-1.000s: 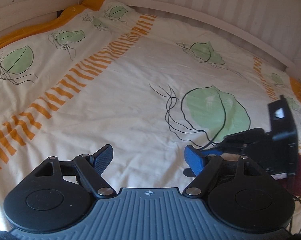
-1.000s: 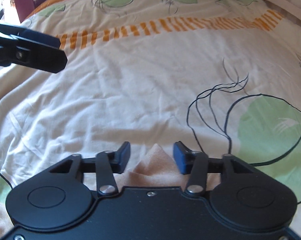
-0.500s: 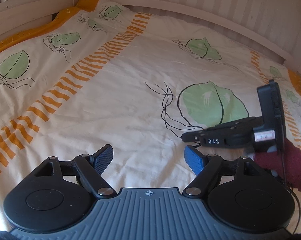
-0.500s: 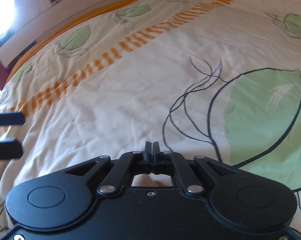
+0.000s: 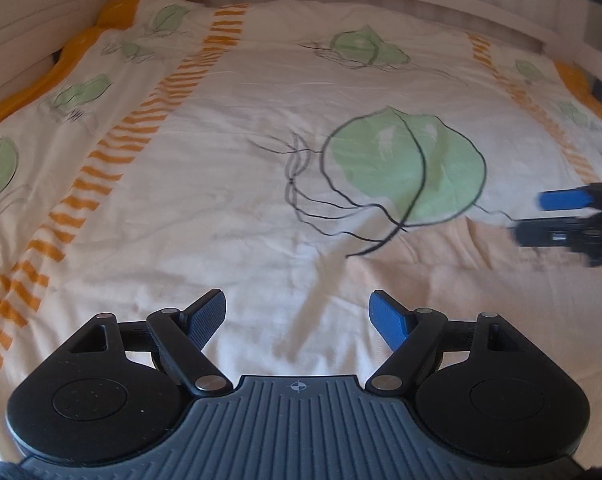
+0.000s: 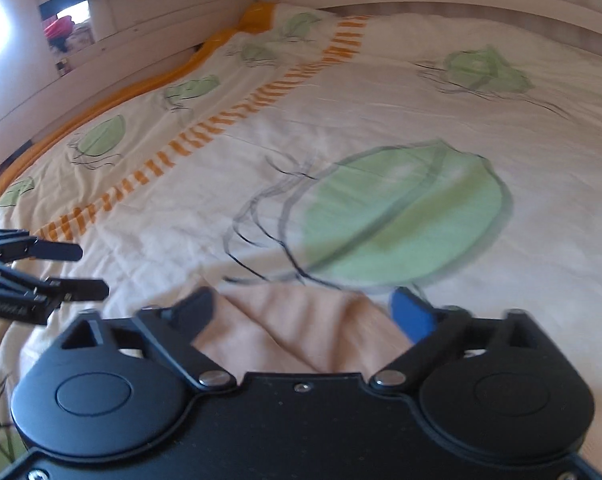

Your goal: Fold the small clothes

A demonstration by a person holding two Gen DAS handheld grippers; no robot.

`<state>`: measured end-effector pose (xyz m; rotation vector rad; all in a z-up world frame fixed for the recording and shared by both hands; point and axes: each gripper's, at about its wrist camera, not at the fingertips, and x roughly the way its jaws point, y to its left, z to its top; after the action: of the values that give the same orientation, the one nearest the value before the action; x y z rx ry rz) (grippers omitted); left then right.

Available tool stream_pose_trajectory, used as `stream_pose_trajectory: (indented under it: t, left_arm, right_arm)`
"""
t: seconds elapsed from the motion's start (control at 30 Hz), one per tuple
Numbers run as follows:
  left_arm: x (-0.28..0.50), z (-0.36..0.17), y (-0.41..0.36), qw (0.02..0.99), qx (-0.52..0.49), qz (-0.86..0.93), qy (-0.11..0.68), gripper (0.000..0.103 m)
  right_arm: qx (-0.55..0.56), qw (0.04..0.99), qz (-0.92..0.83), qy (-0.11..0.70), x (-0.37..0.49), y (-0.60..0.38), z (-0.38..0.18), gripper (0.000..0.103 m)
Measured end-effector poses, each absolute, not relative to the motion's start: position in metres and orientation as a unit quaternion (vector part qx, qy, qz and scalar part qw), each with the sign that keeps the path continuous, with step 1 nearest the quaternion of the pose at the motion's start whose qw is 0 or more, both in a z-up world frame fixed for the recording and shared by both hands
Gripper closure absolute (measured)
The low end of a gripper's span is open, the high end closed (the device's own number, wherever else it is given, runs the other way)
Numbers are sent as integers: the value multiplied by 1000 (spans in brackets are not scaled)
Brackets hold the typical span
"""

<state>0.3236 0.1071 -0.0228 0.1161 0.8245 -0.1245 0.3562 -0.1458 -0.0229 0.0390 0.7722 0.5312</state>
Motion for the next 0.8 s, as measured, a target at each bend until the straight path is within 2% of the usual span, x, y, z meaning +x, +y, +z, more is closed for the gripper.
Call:
stream_pose_trajectory:
  t: [0.07, 0.2, 0.33, 0.53, 0.6, 0.73, 0.8]
  left_arm:
    - [323, -28, 93, 914, 81, -76, 391, 24]
    - [319, -42, 65, 914, 124, -112, 369, 11]
    - [320, -57, 49, 910, 140, -134, 365, 8]
    - [335, -84, 66, 899, 113, -94, 412, 7]
    - [340, -91, 82, 897, 92, -61, 428, 0]
    - [349, -97, 109, 892, 28, -28, 450, 0]
    - [351, -97, 110, 892, 28, -21, 450, 0]
  right_arm:
    - [29, 895, 228, 383, 339, -177, -25, 0]
    - [48, 897, 167, 406, 304, -234, -32, 0]
    - [58, 901, 123, 413, 275, -268, -43, 0]
    - [58, 905, 109, 407, 256, -282, -58, 0]
    - [52, 905, 108, 409, 257, -283, -59, 0]
    - [63, 904, 107, 410, 254, -289, -60, 0]
    - [67, 903, 106, 410, 252, -293, -61, 0]
